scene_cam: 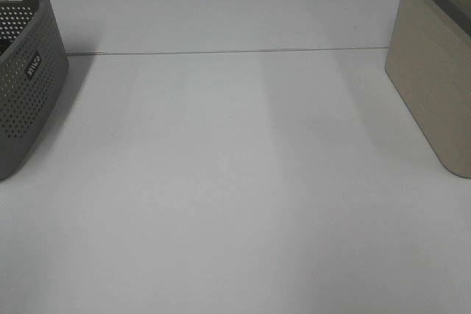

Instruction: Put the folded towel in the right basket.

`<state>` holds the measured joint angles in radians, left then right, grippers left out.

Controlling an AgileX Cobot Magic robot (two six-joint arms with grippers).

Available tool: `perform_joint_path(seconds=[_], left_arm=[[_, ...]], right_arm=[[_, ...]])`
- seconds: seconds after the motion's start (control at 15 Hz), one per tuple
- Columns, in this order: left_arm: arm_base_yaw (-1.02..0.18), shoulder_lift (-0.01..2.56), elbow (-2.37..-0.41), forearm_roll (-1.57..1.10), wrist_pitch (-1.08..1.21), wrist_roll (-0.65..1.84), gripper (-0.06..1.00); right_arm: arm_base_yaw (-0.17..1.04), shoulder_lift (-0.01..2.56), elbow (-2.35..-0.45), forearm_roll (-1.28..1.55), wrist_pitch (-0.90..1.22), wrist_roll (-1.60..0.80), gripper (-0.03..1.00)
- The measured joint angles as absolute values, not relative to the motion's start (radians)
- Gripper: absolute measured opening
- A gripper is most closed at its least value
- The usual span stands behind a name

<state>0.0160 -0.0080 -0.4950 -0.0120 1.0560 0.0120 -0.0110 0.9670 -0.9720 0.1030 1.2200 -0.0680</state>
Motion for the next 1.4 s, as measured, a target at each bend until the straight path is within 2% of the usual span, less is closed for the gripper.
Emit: perform_joint_path(seconds=[0.33,0.4,0.6,0.87,1.4], left_arm=[[0.016,-0.008,-0.495,-0.012,1.056,0.012,0.98],[0.016,-0.008,-0.495,-0.012,1.056,0.012,0.98],[0.016,-0.008,-0.495,-0.012,1.056,0.012,0.98],[0.016,-0.008,-0.495,-0.012,1.056,0.012,0.98],[0.016,-0.008,-0.495,-0.012,1.056,0.012,0.98]], right_arm=[[-0.011,0.527,-0.62,0.097,1.221,-0.067,0.73],[-0.011,0.357,-0.555,0.084,1.199,-0.075,0.73],[-0.011,0.177,-0.555,0.079,1.133,-0.141,0.73],[-0.011,0.062,-0.511,0.088,1.086,-0.166,0.73],[-0.01,0.038,-0.509,0.09,1.079,-0.166,0.73]])
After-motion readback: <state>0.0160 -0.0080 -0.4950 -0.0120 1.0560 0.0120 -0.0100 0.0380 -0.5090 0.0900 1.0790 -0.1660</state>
